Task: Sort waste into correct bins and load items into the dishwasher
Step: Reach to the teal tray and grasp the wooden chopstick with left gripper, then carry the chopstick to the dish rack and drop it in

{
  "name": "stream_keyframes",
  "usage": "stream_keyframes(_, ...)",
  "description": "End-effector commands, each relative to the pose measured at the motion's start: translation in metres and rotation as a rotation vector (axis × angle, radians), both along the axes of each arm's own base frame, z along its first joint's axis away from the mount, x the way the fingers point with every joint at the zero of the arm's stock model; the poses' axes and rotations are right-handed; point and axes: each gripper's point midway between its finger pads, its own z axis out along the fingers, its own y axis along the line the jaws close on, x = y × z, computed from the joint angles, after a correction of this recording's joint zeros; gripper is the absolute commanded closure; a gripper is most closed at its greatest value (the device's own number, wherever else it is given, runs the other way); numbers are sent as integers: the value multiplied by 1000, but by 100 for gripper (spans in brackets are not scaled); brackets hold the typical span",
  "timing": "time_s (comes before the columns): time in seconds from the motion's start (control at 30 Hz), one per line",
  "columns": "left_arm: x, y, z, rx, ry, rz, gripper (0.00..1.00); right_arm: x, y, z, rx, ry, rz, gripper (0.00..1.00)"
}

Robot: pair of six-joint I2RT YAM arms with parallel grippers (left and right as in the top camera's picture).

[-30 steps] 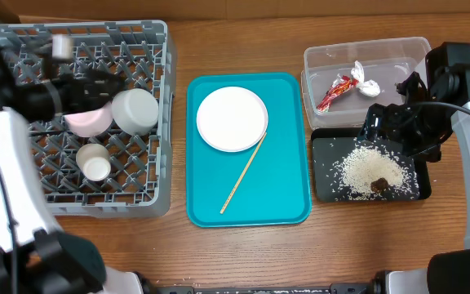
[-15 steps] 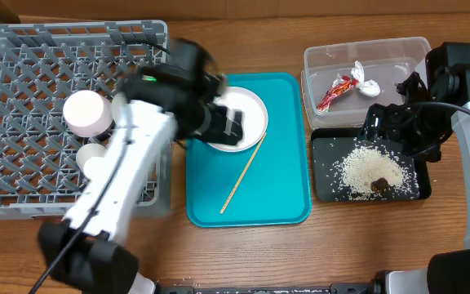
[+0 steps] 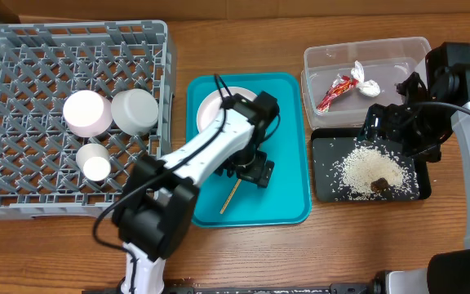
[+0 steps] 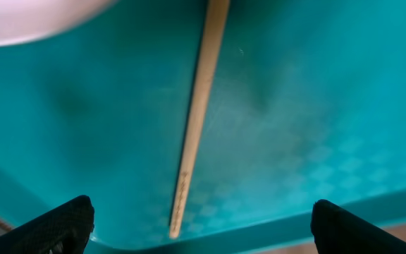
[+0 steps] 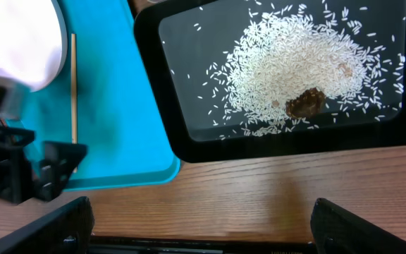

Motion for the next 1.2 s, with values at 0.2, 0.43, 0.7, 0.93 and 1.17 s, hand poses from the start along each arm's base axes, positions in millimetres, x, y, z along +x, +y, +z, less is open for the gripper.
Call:
stream_keyframes(0.2, -10, 5, -46, 98, 75, -8, 24, 0, 2, 4, 9, -14, 3, 0)
stream_keyframes(0.43, -12, 7, -50, 108, 88, -8, 66, 0, 2, 4, 9, -14, 3, 0)
stream_keyframes(0.7, -10, 5, -43, 99, 74, -8, 86, -1, 2, 4, 9, -13, 3, 0)
stream_keyframes(0.93, 1, -2, -9, 28, -20, -15, 96, -2, 2, 4, 9, -10, 3, 0)
stream_keyframes(1.17, 7, -5, 48, -69, -154, -69, 96, -1, 2, 4, 9, -10, 3, 0)
